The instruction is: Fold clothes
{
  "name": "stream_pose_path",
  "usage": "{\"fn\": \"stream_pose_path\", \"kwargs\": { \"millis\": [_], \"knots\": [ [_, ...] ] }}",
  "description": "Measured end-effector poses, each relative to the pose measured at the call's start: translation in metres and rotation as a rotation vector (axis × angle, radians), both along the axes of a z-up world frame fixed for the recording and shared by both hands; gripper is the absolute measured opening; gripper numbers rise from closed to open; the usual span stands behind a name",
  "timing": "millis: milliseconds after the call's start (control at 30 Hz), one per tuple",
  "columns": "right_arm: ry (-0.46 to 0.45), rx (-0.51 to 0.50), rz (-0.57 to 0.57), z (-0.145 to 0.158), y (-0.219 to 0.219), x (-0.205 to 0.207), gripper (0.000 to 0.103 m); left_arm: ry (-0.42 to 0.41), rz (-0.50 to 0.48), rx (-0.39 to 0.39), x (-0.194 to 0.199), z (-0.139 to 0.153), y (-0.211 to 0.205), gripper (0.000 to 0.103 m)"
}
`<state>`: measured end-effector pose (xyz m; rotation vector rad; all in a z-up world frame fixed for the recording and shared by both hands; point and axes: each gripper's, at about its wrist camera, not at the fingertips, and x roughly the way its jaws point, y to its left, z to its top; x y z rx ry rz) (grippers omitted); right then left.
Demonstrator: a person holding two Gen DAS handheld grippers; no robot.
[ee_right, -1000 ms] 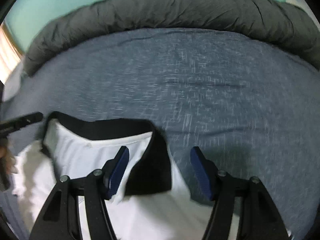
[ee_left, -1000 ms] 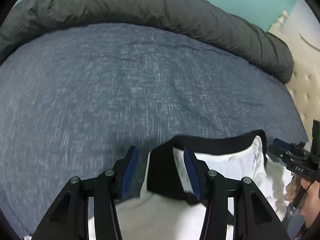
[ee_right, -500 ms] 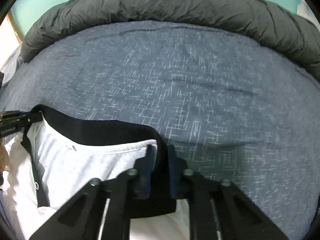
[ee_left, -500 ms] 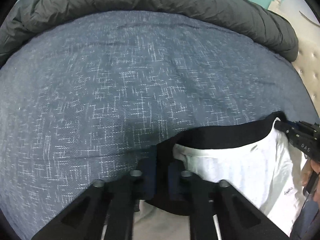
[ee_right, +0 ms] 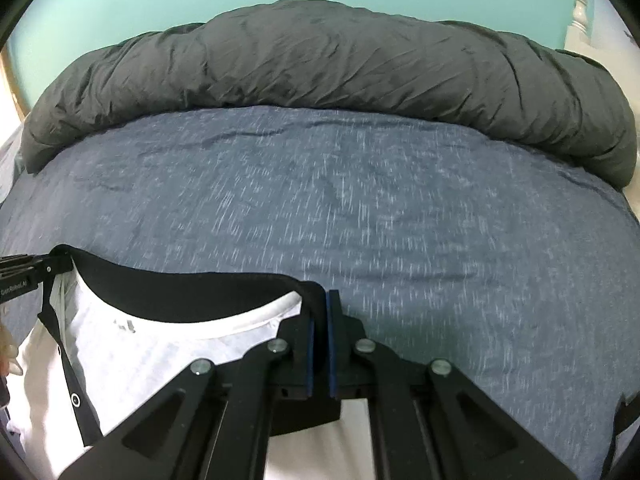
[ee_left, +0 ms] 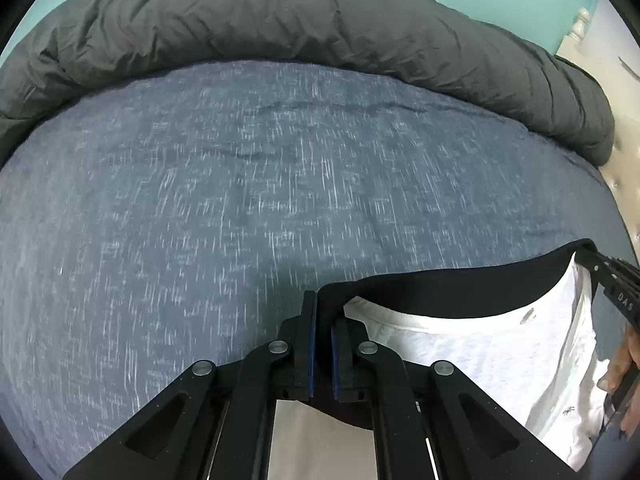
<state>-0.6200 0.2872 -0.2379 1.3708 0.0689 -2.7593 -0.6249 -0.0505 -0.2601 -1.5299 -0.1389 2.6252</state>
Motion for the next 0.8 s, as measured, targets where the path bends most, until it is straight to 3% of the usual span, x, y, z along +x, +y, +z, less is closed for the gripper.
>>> {"fn": "stream_pose_path", "kwargs": {
  "millis": [333,467,533,600,667,800],
  "knots": [
    [-0.076,0.011,0.024,-0.055,-0.009,-0.012,0.004,0.0,-0.016,-0.08,-0.021,-0.036,0.013,0.006],
    [-0.092,-0.066,0.017,-0.056,-0.004,-0.017,0.008,0.015,-0.023,-0.07,-0.017,-0.037,0.011,0.008],
    [-0.094,-0.05,0.027,-0.053,-0.003,-0.015,0.016,0.008,-0.013,-0.052,-0.015,-0.034,0.007,0.015],
    [-0.095,-0.061,0.032,-0.048,0.001,-0.011,0.055,-0.005,0.004,-0.036,-0.014,-0.03,0.001,0.027],
    [-0.095,-0.096,0.03,-0.042,0.005,-0.006,0.061,-0.002,0.017,-0.015,-0.01,-0.021,-0.004,0.028],
    [-0.077,-0.153,0.046,-0.023,0.009,0.009,0.063,0.003,0.046,0.039,0.003,0.0,-0.02,0.043]
  ]
}}
